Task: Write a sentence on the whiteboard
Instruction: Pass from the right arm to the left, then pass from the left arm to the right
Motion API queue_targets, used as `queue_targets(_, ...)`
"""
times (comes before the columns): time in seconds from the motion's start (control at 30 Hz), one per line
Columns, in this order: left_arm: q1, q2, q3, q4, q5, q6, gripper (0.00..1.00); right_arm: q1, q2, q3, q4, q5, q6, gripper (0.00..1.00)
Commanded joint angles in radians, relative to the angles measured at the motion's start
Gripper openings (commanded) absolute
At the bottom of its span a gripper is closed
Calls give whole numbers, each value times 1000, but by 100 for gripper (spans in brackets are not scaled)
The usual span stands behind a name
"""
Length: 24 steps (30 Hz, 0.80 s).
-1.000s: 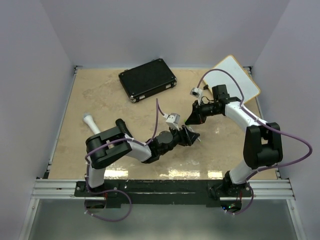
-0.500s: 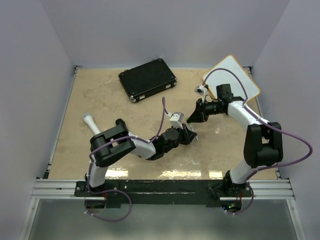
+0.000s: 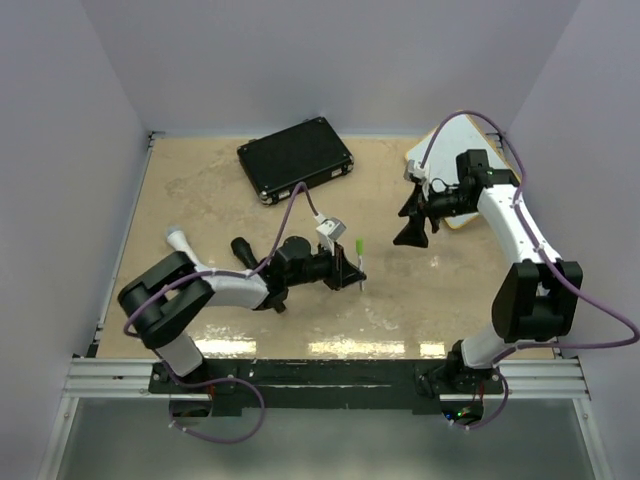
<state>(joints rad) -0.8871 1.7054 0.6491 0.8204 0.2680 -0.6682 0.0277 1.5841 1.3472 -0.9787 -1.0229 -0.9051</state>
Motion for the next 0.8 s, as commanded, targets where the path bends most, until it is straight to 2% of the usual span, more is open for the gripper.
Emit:
queue_targets(0.0, -4, -133, 91, -323, 344, 257, 0, 14, -71, -20, -285, -5, -457, 99)
queue_targets(0.07, -4, -142, 130, -471, 433, 336, 0, 66, -131, -74, -284, -25, -520, 99)
queue_targets(0.2, -4, -151, 187, -602, 462, 415, 0, 176, -208, -135, -242, -71, -522, 99)
queue_targets(0.4, -4, -151, 218, -607, 453, 415, 0, 228, -171, -152, -284, -147, -480, 94)
queue_targets(0.77, -4, -148, 235, -606, 421, 427, 0, 273, -84, -165, -285, -146, -407, 71)
